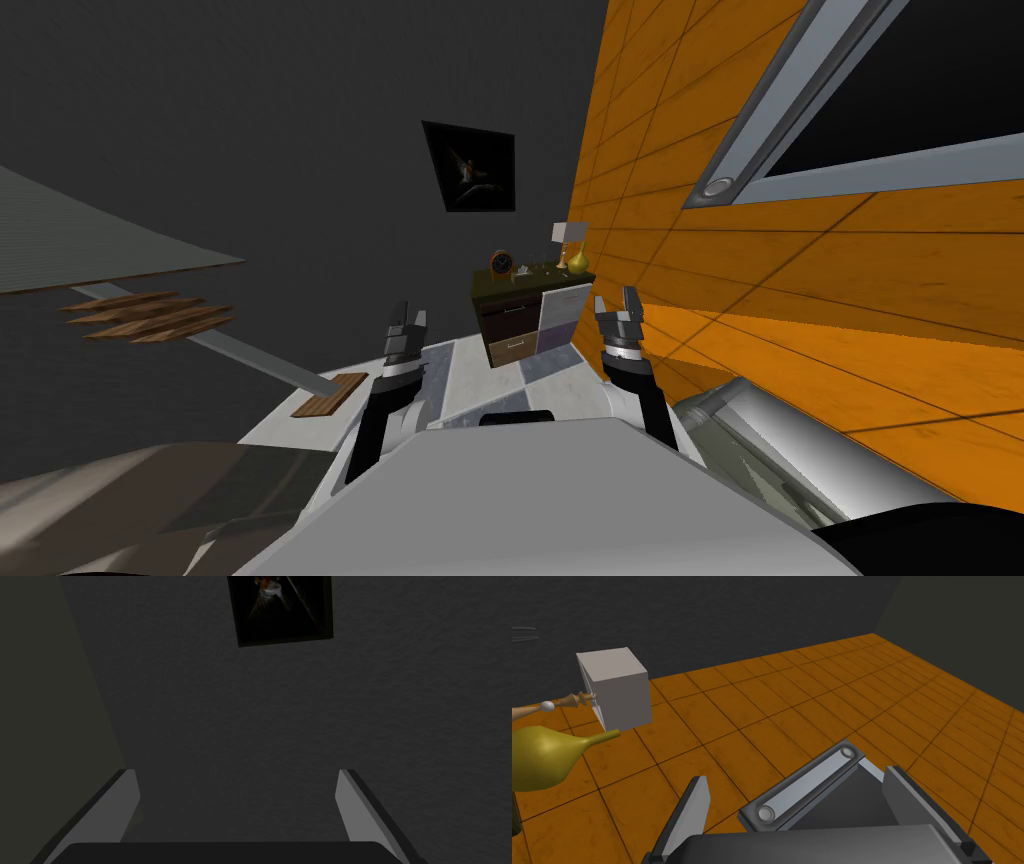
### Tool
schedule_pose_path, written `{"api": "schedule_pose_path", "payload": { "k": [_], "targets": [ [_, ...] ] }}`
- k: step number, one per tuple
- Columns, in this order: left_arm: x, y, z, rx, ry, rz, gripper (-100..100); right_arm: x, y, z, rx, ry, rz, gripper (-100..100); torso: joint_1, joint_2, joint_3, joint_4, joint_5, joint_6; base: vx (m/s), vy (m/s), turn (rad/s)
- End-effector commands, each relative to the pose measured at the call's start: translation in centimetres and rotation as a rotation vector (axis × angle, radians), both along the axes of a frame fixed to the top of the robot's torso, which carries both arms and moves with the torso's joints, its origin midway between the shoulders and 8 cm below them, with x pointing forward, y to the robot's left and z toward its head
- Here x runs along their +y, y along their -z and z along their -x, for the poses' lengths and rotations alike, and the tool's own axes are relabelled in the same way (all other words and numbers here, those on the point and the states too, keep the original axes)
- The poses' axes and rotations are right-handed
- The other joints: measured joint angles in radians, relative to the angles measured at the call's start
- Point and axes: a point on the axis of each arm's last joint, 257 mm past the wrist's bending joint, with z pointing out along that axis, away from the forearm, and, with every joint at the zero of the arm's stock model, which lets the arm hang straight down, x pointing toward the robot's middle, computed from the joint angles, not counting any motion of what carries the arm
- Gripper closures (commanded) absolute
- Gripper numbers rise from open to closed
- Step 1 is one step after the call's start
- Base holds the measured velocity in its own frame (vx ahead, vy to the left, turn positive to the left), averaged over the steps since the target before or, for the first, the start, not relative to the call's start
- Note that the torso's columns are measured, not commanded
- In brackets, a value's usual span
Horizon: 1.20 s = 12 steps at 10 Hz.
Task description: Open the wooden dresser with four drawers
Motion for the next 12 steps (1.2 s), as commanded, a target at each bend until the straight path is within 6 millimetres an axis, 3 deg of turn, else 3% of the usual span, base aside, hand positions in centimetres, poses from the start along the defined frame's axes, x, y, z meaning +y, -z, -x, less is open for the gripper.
{"api": "schedule_pose_path", "payload": {
  "k": [1, 9, 10, 12],
  "targets": [
    [0.00, 0.00, 0.00, 0.000, 0.000, 0.000, 0, 0.00, 0.00, 0.00, 0.000, 0.000, 0.000, 0, 0.000, 0.040, -0.082, 0.041, 0.000, 0.000, 0.000, 0.000, 0.000],
    [0.00, -0.02, 0.01, 0.000, 0.000, 0.000, 0, 0.00, -0.02, 0.01, 0.000, 0.000, 0.000, 0, 0.000, 0.618, -1.234, 0.617, 0.000, 0.000, 0.000, 0.000, 0.000],
    [0.00, -0.02, 0.01, 0.000, 0.000, 0.000, 0, 0.36, 0.07, -0.10, 0.009, 0.000, 0.043, -100, 0.000, 0.691, -1.382, 0.691, 0.000, 0.000, 0.014, 0.007, -0.003],
    [0.00, 0.01, 0.00, 0.000, 0.000, 0.000, 0, 0.90, 0.31, -0.26, 0.024, 0.013, 0.119, -100, 0.001, 0.734, -1.471, 0.734, 0.000, 0.000, 0.026, 0.018, -0.007]
  ]
}}
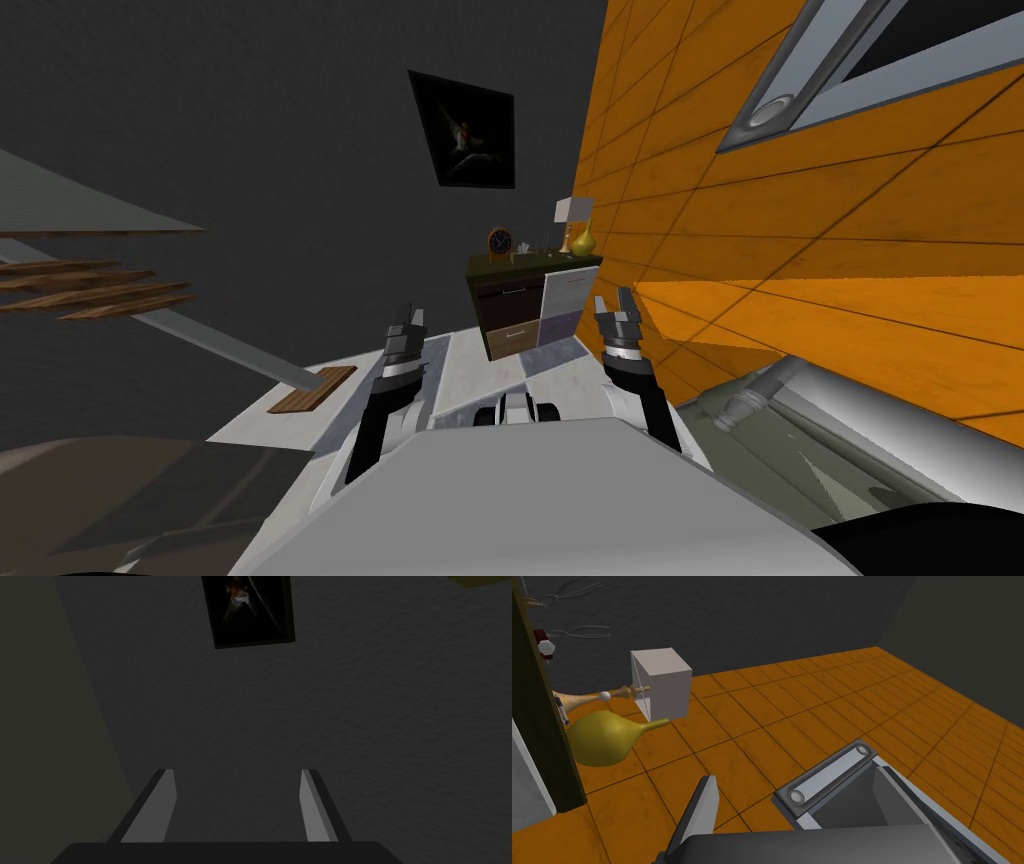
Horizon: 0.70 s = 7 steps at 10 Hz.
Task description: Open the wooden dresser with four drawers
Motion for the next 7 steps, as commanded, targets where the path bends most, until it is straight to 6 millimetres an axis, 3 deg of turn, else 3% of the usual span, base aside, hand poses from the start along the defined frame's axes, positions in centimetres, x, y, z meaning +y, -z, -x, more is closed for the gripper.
{"api": "schedule_pose_path", "payload": {
  "k": [1, 7],
  "targets": [
    [0.0, 0.0, 0.0, 0.000, 0.000, 0.000, 0, 0.7, 0.4, -0.2, 0.019, 0.026, 0.110, -100, 0.000, 0.002, -0.005, 0.003, 0.000, 0.000, 0.043, 0.032, -0.008],
    [0.0, 0.0, 0.0, 0.000, 0.000, 0.000, 0, 1.7, 1.6, -0.5, 0.049, 0.122, 0.331, -100, -0.001, 0.004, -0.005, 0.004, 0.000, 0.000, 0.047, 0.037, -0.010]
  ]
}}
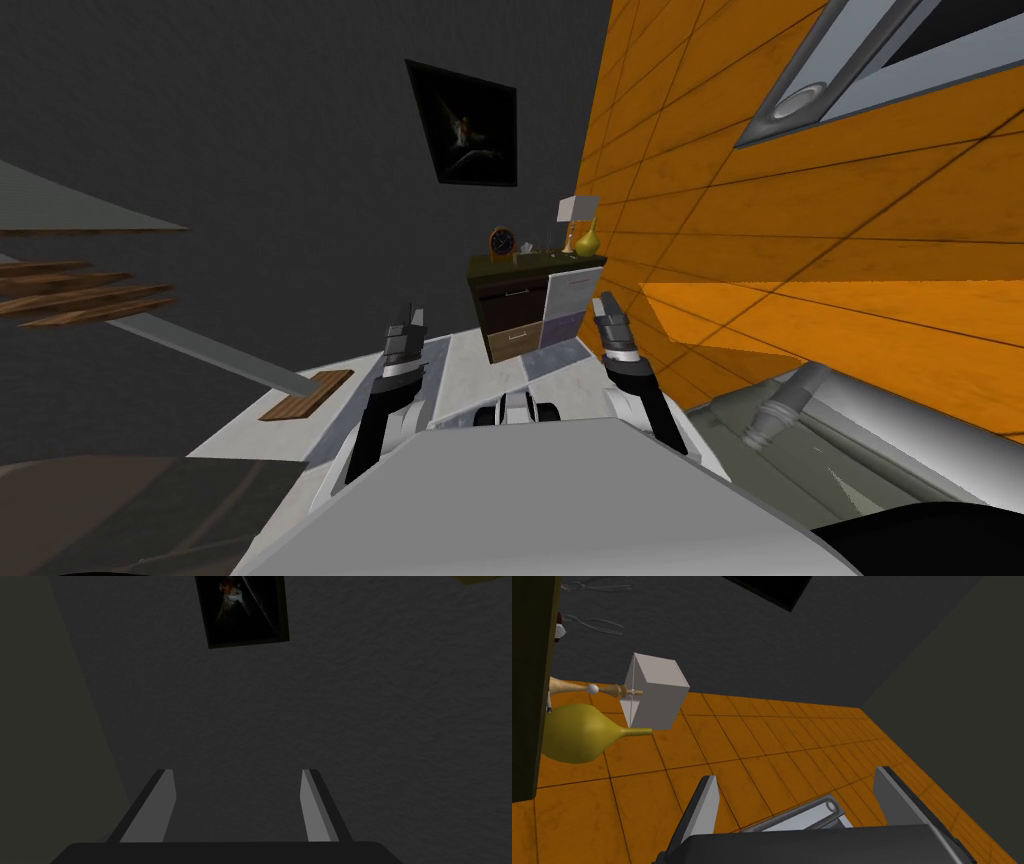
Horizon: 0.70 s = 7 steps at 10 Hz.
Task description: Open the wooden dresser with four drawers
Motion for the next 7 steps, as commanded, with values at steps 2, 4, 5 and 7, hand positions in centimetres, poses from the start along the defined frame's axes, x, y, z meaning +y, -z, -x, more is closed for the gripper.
{"api": "schedule_pose_path", "payload": {
  "k": [2, 4, 5, 7],
  "targets": [
    [0.0, 0.0, 0.0, 0.000, 0.000, 0.000, 0, 0.5, 0.6, -0.1, 0.007, 0.059, 0.116, -100, 0.001, 0.000, 0.000, 0.000, 0.000, 0.000, 0.048, 0.040, -0.008],
    [0.0, 0.0, 0.0, 0.000, 0.000, 0.000, 0, 0.7, 1.0, -0.2, 0.010, 0.094, 0.187, -100, 0.000, 0.001, 0.001, 0.000, 0.000, 0.000, 0.040, 0.031, -0.010],
    [0.0, 0.0, 0.0, 0.000, 0.000, 0.000, 0, 1.0, 1.4, -0.2, 0.014, 0.115, 0.243, -100, 0.000, 0.001, 0.001, 0.000, 0.000, 0.000, 0.055, 0.040, -0.011],
    [0.0, 0.0, 0.0, 0.000, 0.000, 0.000, 0, 1.3, 1.9, -0.3, 0.016, 0.150, 0.317, -100, 0.000, 0.001, 0.000, 0.000, 0.000, 0.000, 0.051, 0.038, -0.010]
  ]
}}
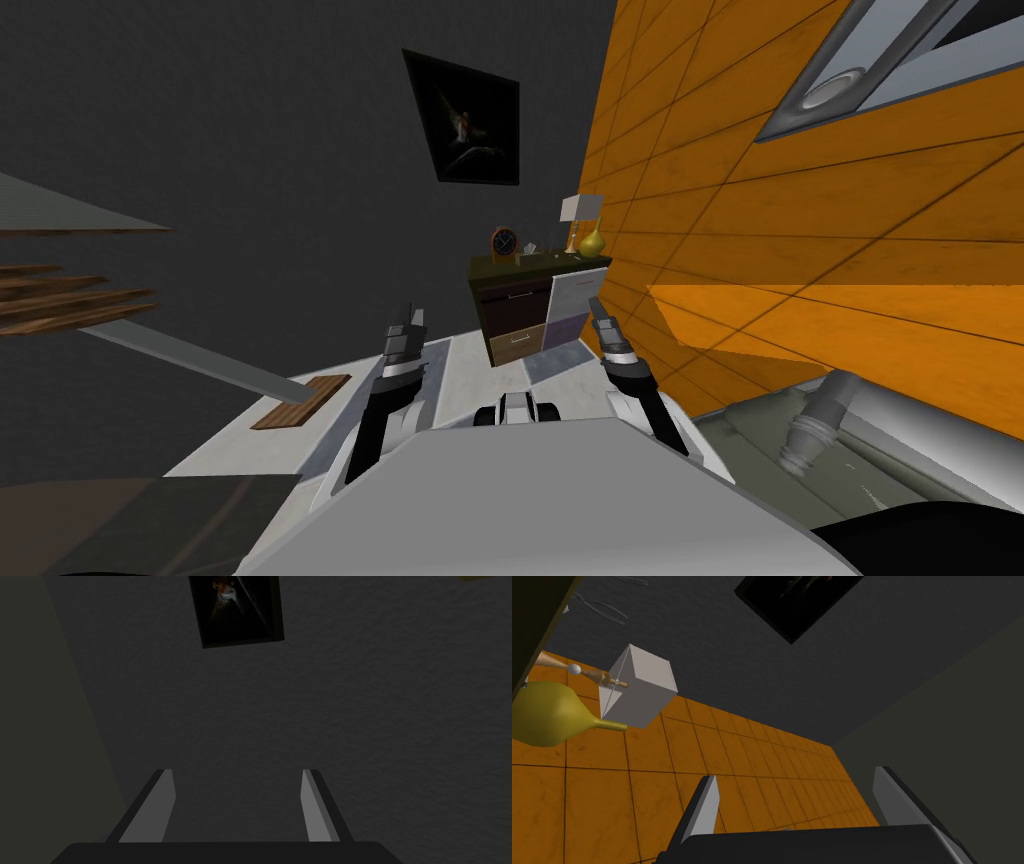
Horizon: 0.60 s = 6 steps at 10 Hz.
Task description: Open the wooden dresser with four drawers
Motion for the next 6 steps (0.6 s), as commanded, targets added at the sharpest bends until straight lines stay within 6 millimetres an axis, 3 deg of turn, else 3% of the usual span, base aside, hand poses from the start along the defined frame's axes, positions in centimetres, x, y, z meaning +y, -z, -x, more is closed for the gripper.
{"api": "schedule_pose_path", "payload": {
  "k": [1, 6],
  "targets": [
    [0.0, 0.0, 0.0, 0.000, 0.000, 0.000, 0, 0.3, 0.5, -0.1, 0.000, 0.050, 0.097, -100, 0.000, -0.001, 0.000, 0.000, 0.000, 0.000, 0.047, 0.036, -0.008],
    [0.0, 0.0, 0.0, 0.000, 0.000, 0.000, 0, 0.9, 1.6, -0.2, -0.002, 0.129, 0.260, -100, 0.000, 0.000, 0.000, 0.000, 0.000, 0.000, 0.044, 0.037, -0.009]
  ]
}}
